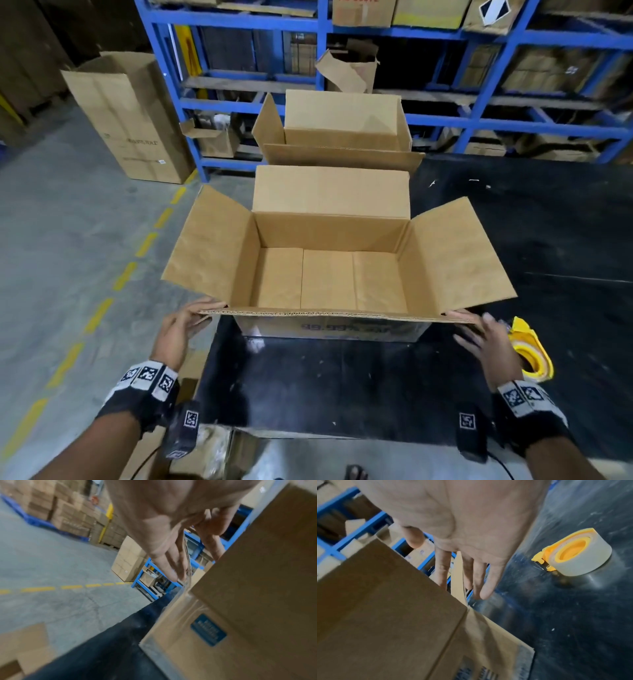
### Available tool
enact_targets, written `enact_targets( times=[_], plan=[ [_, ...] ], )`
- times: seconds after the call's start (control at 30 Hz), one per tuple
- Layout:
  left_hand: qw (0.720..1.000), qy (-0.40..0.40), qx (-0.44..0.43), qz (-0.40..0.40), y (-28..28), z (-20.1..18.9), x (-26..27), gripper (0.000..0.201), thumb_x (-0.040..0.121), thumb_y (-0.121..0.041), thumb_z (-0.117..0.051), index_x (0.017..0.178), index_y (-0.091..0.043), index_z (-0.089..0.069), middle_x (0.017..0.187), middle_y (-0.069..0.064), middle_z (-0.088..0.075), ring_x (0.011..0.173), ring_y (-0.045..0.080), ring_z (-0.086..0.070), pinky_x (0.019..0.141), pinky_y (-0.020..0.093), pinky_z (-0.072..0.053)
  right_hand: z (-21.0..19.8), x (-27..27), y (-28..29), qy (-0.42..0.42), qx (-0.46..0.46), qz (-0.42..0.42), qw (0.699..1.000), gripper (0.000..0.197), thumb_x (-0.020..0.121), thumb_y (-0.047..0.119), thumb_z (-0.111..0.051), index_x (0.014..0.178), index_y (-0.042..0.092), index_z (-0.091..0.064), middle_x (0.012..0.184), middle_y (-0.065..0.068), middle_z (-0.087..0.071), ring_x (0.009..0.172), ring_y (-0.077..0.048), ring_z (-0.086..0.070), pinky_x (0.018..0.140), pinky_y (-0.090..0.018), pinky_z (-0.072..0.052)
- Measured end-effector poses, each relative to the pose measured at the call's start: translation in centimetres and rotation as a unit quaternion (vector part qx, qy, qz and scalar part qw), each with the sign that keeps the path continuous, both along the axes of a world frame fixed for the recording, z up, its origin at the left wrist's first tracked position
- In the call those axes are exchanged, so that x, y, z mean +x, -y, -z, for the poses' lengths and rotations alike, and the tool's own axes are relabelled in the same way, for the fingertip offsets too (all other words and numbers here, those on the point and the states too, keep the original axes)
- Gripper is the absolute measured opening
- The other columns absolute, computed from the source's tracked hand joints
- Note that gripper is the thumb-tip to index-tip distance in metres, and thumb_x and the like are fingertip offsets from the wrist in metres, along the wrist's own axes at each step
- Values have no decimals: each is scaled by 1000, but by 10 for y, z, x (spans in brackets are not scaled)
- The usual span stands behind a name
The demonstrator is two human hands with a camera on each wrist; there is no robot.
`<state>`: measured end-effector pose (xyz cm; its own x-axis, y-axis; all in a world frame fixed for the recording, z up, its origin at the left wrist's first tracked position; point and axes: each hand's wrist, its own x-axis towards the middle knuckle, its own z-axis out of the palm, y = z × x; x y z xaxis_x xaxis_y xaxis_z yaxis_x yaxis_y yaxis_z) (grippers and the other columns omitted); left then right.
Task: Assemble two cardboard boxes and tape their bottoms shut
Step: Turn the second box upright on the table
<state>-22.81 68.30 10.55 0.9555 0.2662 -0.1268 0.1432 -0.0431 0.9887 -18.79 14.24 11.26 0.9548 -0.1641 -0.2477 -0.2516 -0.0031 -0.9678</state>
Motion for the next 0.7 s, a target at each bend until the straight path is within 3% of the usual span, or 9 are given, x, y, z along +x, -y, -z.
enact_targets(
  times=[0.03,0.1,0.17,0.2,0.23,0.33,0.47,0.6,0.7],
  plan=[
    [998,-19,-50,-13,2,-6,1,45,97,-32,-40,98,-14,-81,133,20,-66,123,23,-63,106,43,-48,-3,2,-2,-4,20,14,1000,81,73,73,-65,117,5,-70,127,0,-69,120,-21,-60,102,-46,-49],
    [995,-32,-93,-23,15,-22,1,38,91,-45,-56,99,-11,-71,128,19,-70,121,22,-66,103,44,-49,-12,2,-13,7,25,34,999,61,73,65,-70,104,12,-72,110,1,-74,111,-20,-64,104,-50,-45],
    [994,-7,-99,-45,24,-25,-2,28,81,-35,-74,97,-19,-57,126,20,-70,119,30,-68,105,46,-48,-10,-1,-18,31,34,64,997,40,78,42,-77,106,16,-64,109,-4,-75,113,-23,-66,107,-57,-42],
    [992,1,-107,-62,25,-23,-3,32,81,-23,-75,99,-21,-49,130,23,-67,119,32,-67,106,46,-47,-8,-3,-19,42,52,79,995,46,77,35,-79,114,18,-57,113,-6,-74,116,-26,-66,108,-58,-41],
    [993,3,-103,-65,23,-18,-5,41,80,-16,-75,107,-22,-45,133,23,-64,122,31,-65,106,45,-47,-4,-5,-18,46,77,84,992,51,80,27,-77,125,23,-51,119,-8,-72,118,-28,-65,107,-58,-41],
    [1000,2,-26,12,13,-15,-10,93,66,-32,-75,149,-34,-34,136,5,-62,130,16,-56,100,42,-50,-1,-8,-12,66,89,2,994,73,90,4,-54,149,42,-33,135,-8,-62,122,-25,-63,100,-50,-48],
    [976,-21,114,182,12,-24,-4,75,75,-50,-69,147,-53,-47,147,-20,-55,139,-3,-45,115,38,-40,-15,2,-9,55,-59,-205,975,69,81,34,-57,148,35,-46,150,3,-49,134,-9,-49,105,-32,-41],
    [932,-96,175,302,8,-40,13,74,72,-89,-57,137,-54,-59,156,-26,-43,146,-7,-33,126,37,-17,-33,16,-8,17,-108,-293,950,85,70,78,-62,140,30,-57,150,13,-48,138,3,-39,123,-37,-19],
    [900,-168,189,355,3,-54,23,84,68,-97,-48,141,-55,-54,156,-33,-37,149,-4,-28,125,33,-12,-36,25,1,-6,-194,-374,907,89,70,88,-55,142,35,-54,154,15,-43,144,3,-30,126,-40,-11]
  ],
)
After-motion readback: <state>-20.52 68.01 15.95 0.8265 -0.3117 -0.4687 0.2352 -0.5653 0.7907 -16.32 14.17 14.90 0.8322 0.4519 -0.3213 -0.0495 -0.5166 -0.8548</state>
